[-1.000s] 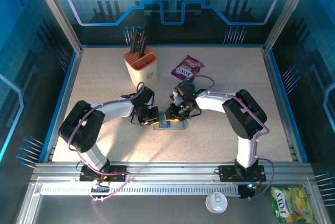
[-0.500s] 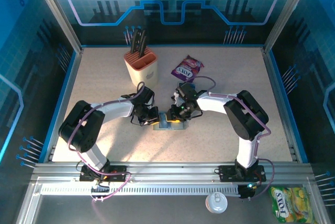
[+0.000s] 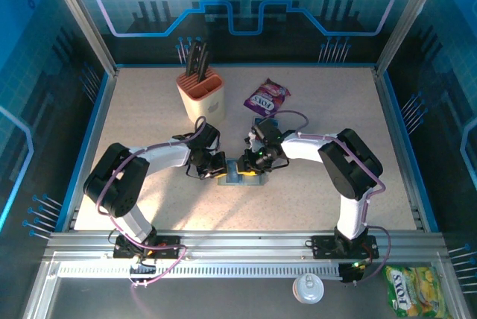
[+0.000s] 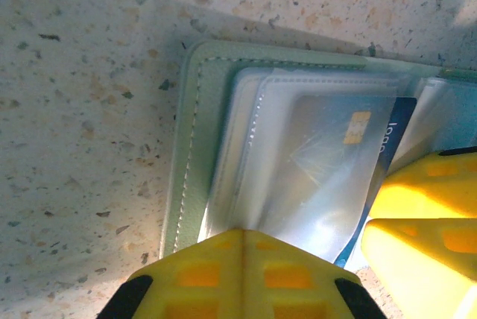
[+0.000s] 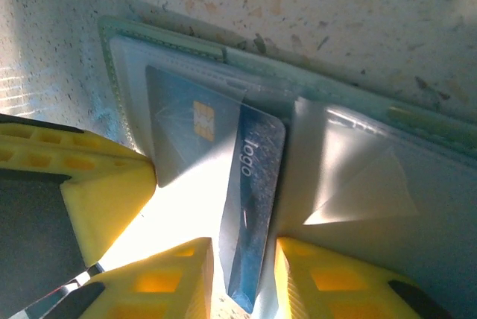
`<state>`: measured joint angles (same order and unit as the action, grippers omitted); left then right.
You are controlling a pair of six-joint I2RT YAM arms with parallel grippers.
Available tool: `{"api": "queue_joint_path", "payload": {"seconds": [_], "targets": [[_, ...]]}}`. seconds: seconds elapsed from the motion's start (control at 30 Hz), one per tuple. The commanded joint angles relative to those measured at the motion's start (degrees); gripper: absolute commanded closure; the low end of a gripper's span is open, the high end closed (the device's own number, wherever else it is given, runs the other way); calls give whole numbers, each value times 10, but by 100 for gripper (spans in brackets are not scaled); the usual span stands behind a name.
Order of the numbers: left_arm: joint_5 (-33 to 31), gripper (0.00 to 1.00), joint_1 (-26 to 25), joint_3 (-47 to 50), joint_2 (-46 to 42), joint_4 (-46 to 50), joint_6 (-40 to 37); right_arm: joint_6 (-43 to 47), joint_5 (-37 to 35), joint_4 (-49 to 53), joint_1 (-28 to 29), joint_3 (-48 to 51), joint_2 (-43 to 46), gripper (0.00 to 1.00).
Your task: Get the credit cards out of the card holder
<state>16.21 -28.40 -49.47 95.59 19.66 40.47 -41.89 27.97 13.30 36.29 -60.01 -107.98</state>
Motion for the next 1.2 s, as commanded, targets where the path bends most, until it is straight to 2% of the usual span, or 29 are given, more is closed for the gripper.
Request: {"api": "queue_joint_path", "payload": {"seconds": [0.0, 0.67, 1.17], "targets": [[-21, 100, -2, 7, 6, 20, -5, -13, 19, -18, -3, 11, 11, 72], [-21, 100, -2, 7, 7, 20, -6, -29, 24, -47, -5, 27, 33, 79], [-26, 100, -1, 25, -14, 25, 3, -18, 13, -48, -20, 58, 49, 88]]}}
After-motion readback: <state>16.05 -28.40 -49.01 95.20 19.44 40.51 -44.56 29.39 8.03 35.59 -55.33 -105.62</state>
